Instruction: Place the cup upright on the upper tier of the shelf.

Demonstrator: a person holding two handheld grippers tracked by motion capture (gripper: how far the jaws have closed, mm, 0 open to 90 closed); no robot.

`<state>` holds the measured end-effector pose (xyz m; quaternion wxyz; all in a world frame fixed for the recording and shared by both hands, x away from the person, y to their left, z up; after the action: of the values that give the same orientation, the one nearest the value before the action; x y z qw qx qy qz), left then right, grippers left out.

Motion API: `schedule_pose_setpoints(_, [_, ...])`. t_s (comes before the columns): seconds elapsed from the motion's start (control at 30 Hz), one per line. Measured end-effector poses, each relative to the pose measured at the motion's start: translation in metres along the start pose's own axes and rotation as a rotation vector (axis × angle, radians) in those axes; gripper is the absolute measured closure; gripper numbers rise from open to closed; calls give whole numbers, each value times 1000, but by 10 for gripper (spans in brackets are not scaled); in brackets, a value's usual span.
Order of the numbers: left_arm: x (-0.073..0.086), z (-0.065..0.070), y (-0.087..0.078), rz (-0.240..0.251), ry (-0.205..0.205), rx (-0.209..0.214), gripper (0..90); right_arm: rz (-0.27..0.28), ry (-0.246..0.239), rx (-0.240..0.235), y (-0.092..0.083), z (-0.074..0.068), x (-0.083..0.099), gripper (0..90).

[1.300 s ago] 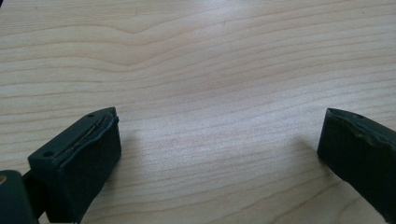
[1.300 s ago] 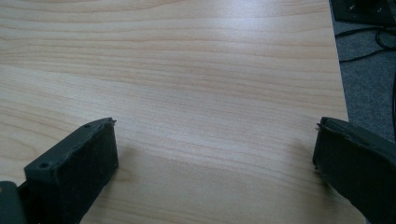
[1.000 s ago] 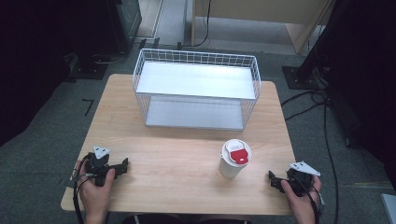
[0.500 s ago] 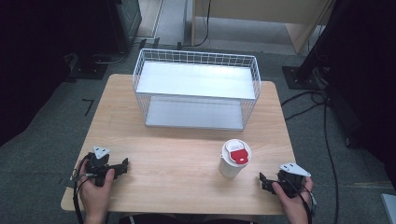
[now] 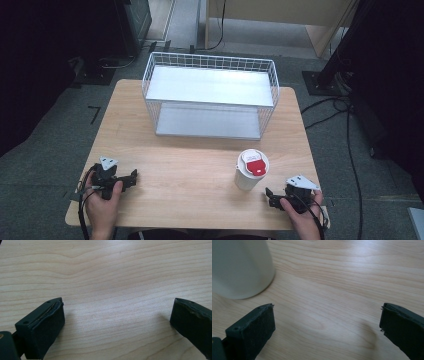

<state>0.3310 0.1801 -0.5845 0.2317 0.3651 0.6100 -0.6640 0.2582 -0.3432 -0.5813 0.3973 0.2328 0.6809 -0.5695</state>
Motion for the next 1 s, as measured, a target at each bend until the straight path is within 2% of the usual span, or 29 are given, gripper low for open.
schedule_pose_setpoints(0.3, [-1,0,1,3,-4,-3,0,-4,-10,-82,7,-29,-1,0])
schedule_pose_setpoints(0.63, [-1,0,1,2,-2,-4,0,24,-40,-160,9,-53,-7,0])
schedule_pose_setpoints(0.77, [-1,0,1,0,-1,-4,0,45,-35,-176,9,-58,-11,0])
schedule_pose_setpoints(0.83, [-1,0,1,1,-1,-4,0,72,7,-200,8,-63,-17,22])
schedule_pose_setpoints(1.0, [-1,0,1,1,-3,-5,0,129,33,-210,8,-70,-28,59])
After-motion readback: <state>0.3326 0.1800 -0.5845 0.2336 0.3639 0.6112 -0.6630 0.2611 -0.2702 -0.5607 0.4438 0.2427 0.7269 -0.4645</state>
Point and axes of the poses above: each handheld gripper's, and its own axes: y roughly forward along the jaws, x roughly out of its underside, z roughly to its right, the point moved 9 cm from there along y, roughly forward along the jaws, and after that the axes turned 7 degrees about z, right-handed, at the moved point
